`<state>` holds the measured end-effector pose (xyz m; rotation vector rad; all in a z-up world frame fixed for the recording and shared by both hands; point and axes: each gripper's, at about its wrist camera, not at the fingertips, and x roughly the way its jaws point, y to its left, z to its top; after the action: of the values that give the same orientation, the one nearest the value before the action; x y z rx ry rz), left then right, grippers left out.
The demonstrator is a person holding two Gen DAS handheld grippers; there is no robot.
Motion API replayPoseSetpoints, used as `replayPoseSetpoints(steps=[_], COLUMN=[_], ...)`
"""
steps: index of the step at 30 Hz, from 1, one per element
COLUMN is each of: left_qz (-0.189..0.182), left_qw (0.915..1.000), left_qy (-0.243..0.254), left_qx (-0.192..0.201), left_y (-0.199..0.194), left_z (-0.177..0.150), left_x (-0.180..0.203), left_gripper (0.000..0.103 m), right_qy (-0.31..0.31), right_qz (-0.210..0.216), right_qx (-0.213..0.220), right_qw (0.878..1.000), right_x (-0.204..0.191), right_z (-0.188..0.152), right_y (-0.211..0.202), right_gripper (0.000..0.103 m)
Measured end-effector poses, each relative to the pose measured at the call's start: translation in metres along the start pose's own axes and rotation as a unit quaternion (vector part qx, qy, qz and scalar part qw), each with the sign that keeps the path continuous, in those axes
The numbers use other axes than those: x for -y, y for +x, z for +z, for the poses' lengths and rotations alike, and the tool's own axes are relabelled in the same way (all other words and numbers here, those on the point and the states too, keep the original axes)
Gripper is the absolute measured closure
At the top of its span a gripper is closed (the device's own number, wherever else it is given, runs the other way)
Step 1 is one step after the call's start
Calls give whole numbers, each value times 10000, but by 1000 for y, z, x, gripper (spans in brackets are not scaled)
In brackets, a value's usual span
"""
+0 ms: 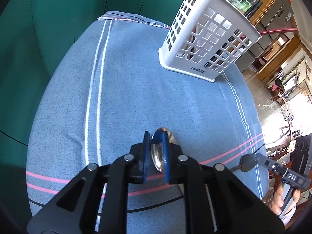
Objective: Organize utensils
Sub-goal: 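Lift both spoons and lower them into the white basket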
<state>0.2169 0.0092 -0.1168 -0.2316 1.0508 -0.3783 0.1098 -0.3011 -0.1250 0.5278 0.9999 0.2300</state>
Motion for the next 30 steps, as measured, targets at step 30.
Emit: replayPoseSetpoints(steps=[30], left_qz=[1089], left_qw=[9007], left_qy=[475], left_qx=[4179], left_y=[-198], left_z=[44], left_x=[80], left_gripper=[101], right_qy=[-2576], right_qz=[-1655], right_qx=[2127], right_qw=[9279], right_x=[-156], right_z=[80], right_y=[-85], right_gripper=[101])
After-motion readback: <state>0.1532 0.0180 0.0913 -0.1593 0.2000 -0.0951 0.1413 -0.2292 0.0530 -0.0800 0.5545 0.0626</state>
